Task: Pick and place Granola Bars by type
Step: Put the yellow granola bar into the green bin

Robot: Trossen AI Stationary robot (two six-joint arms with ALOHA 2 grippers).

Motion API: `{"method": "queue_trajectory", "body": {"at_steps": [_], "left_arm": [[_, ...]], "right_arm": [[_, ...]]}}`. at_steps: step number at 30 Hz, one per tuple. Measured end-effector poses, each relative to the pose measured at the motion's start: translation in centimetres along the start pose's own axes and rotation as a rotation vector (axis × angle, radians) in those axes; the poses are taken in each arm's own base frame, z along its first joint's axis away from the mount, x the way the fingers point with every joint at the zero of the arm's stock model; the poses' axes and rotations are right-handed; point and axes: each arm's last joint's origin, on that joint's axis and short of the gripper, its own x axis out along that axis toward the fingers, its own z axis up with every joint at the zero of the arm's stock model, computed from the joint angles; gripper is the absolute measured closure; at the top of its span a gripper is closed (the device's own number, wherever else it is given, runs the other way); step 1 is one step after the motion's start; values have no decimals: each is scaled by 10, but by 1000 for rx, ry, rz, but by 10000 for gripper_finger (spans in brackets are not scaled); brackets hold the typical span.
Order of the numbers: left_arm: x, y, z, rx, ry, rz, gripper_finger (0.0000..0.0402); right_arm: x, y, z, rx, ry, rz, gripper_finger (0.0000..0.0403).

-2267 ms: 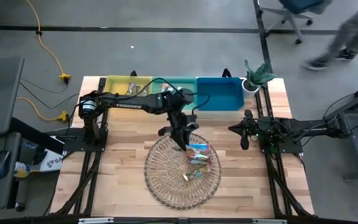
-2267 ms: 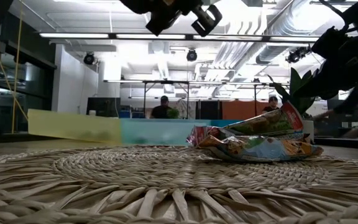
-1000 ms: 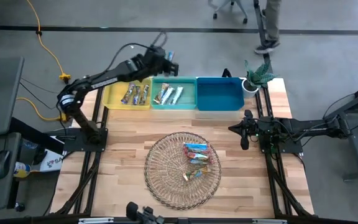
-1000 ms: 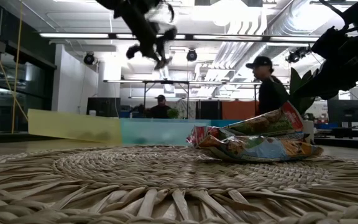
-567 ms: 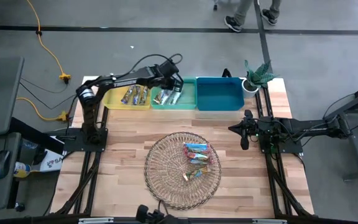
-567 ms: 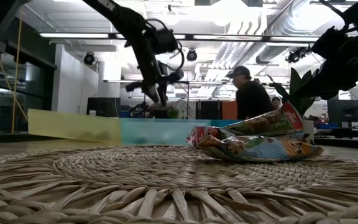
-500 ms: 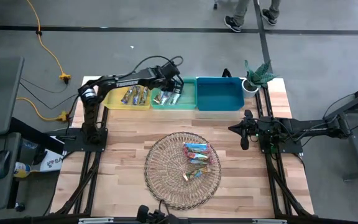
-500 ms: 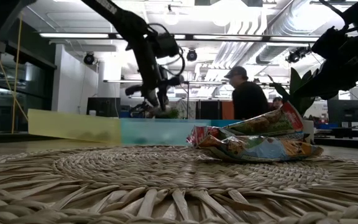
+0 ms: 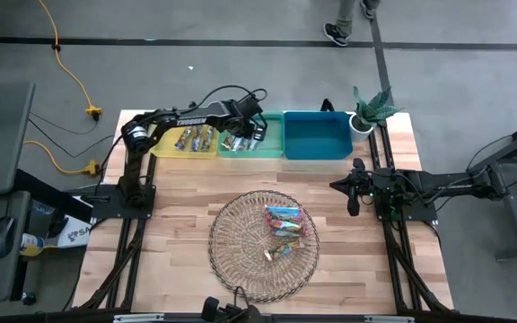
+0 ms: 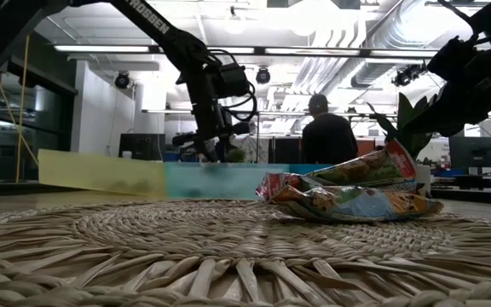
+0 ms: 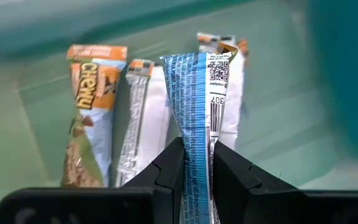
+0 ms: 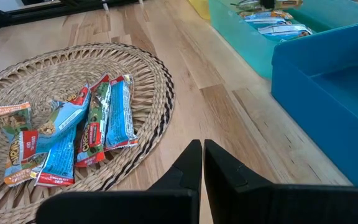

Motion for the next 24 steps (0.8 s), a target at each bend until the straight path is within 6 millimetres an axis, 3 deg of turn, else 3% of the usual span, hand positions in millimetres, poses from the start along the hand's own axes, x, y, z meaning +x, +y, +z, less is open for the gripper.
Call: {"method": "queue_trajectory", "body": {"at_steps": [10,20,24], "left_arm": [[0,-1,0,34,29,-46,328],[0,-3,-2,38,73,-98,220],[-1,-4,-2,64,85,-135,195]], "right_arm": [[0,0,0,0,0,0,402],[0,0,0,0,0,0,402],[0,0,0,0,0,0,402]]}}
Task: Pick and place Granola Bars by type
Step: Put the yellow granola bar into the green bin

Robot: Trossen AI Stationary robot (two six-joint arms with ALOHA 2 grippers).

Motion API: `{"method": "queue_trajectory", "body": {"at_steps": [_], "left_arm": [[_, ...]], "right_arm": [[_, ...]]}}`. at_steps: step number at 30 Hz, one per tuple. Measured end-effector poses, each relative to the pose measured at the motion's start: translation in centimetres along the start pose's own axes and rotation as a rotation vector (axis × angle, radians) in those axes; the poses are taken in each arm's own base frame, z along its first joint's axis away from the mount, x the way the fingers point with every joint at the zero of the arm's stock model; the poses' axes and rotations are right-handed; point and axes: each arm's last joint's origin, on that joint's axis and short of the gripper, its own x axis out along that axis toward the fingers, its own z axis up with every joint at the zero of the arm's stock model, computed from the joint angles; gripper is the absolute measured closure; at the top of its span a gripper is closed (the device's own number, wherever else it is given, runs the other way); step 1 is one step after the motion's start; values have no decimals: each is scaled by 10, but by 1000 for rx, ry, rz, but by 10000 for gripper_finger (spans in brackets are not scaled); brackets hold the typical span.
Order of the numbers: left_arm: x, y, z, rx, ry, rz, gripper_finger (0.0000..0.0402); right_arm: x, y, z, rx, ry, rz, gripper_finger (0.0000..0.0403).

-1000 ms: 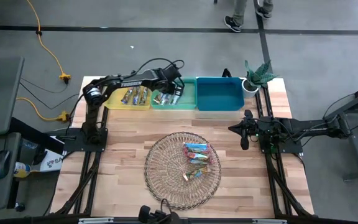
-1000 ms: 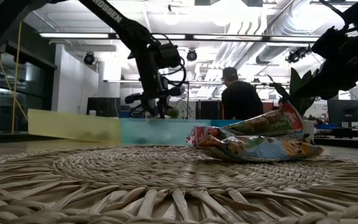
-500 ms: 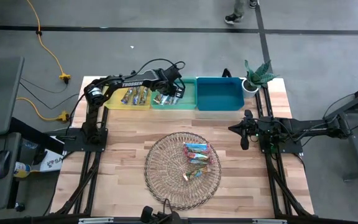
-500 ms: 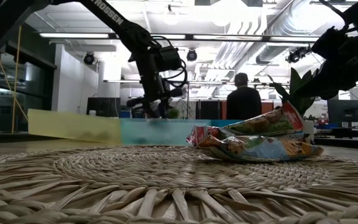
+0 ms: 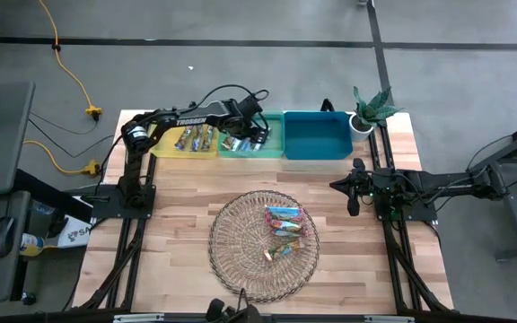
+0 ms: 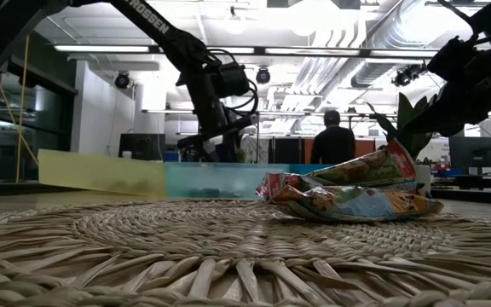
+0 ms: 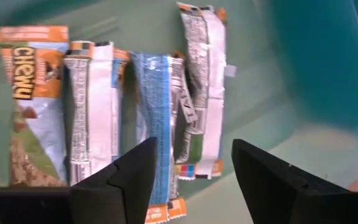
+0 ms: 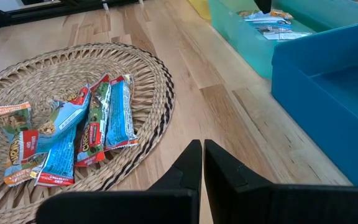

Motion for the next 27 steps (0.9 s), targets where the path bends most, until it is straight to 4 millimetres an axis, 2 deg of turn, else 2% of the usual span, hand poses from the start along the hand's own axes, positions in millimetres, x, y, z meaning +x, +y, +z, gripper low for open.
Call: {"method": "queue_trajectory", "body": {"at_steps": [8,13,19,23,27], "left_arm": [[-2,-4,-2,124,92,-157,191],[-18,-12,-1,230,117,-339,191],[-65,-24,2,345,64,-585,191],[-103,-37,-8,490,45,-756,191],[-137,-54,-27,616,63,-945,191]], "right_arm": [[0,0,0,0,0,0,402],[0,0,0,0,0,0,402],[0,0,0,0,-1,0,402],[0,0,0,0,-1,0,402],[0,0,0,0,-1,0,402]]}}
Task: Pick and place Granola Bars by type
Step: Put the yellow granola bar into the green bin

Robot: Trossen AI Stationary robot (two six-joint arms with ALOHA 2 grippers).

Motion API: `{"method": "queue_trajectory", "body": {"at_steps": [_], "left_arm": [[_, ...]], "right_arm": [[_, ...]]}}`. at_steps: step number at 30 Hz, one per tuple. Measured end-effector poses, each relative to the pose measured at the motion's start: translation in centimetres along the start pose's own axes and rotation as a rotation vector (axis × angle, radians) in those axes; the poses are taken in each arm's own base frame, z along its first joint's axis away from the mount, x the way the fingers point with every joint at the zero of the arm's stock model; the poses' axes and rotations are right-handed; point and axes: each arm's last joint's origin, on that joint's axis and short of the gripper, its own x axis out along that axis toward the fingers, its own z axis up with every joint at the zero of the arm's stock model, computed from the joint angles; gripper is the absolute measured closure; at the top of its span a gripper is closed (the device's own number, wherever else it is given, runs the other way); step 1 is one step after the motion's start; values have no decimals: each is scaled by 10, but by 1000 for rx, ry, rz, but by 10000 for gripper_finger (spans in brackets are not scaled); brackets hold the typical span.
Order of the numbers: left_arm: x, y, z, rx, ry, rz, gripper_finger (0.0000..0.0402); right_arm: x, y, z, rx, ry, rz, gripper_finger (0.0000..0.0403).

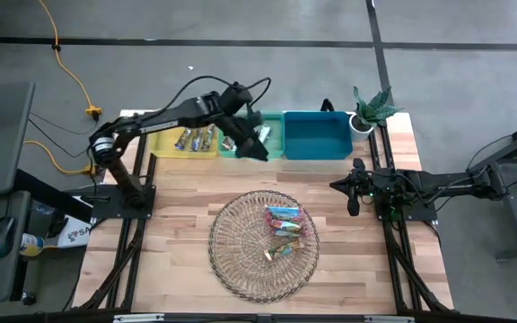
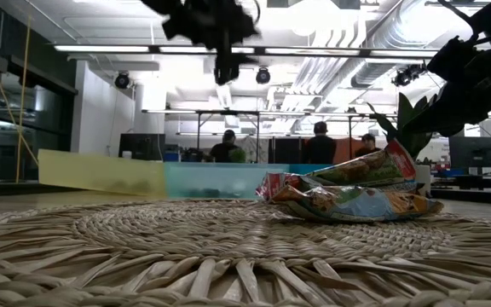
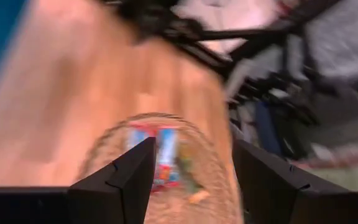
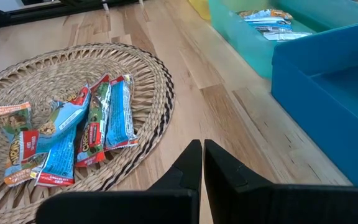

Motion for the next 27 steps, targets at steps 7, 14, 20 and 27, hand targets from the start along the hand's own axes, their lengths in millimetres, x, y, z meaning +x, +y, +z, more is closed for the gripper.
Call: {"method": "queue_trajectory", "body": {"at_steps": [7,14,20,27], "left_arm": [[24,-74,-15,177,68,-158,191],[65,-134,-48,287,145,-103,191],[85,-172,-76,355,141,48,191],[97,-198,-97,362,95,190,191]], "right_arm": [[0,0,0,0,0,0,402],[0,0,0,0,0,0,402],[0,0,0,0,0,0,402],[0,0,0,0,0,0,402]]}}
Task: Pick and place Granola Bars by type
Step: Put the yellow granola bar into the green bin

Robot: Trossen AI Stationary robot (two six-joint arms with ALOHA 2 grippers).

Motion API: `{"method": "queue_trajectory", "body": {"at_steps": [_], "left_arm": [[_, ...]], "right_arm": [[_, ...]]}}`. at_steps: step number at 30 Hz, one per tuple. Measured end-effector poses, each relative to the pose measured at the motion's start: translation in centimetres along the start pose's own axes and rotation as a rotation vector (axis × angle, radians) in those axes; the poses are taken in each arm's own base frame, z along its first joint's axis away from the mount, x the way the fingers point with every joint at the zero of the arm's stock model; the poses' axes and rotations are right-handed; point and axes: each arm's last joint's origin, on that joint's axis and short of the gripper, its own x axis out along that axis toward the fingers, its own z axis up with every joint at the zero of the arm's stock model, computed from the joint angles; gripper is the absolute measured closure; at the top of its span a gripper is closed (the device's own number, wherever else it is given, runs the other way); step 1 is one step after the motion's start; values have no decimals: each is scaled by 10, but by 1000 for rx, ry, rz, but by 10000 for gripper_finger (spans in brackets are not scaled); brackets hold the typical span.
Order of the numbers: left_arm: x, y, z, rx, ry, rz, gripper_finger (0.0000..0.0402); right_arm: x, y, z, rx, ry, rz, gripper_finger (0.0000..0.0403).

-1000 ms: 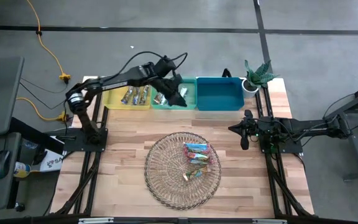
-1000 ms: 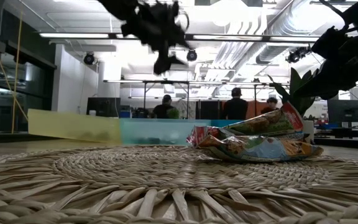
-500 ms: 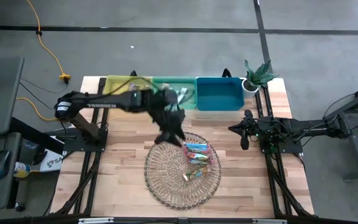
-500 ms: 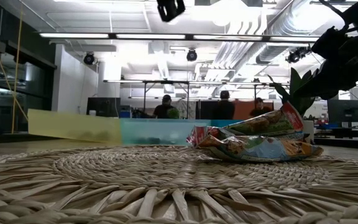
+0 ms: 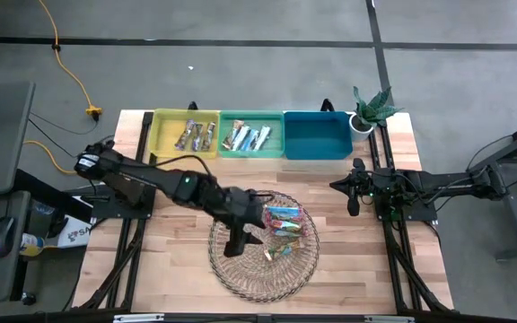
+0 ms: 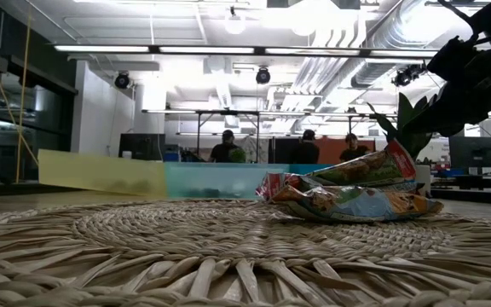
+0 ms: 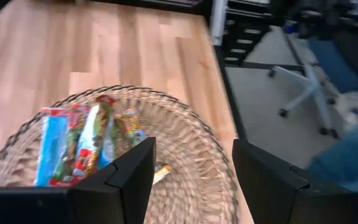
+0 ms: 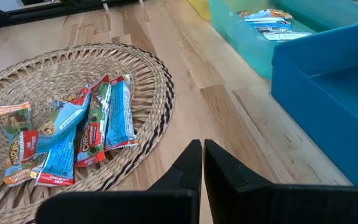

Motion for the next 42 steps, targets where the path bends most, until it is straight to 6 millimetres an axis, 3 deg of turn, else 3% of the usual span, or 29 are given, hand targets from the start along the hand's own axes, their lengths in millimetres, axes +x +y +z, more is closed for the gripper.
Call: {"method": "queue_trajectory", "body": {"at_steps": [9,14,20,28,30,35,42], "left_arm": [[12,-16,-15,-19,35,157,191],[37,-19,-24,-6,57,228,188],[70,-19,-24,24,9,181,158],[100,-9,-24,11,-27,146,90],[107,-4,-32,8,33,135,81],[122,3,-32,-12,5,120,77],[138,18,-43,-30,48,253,76]], "right_arm": [[0,0,0,0,0,0,402],[0,0,0,0,1,0,402],[0,0,0,1,-5,0,402],[0,0,0,1,-4,-2,402],[0,0,0,1,-4,-3,402],[0,0,0,0,-2,-3,402],[1,0,0,-1,7,-1,402]]}}
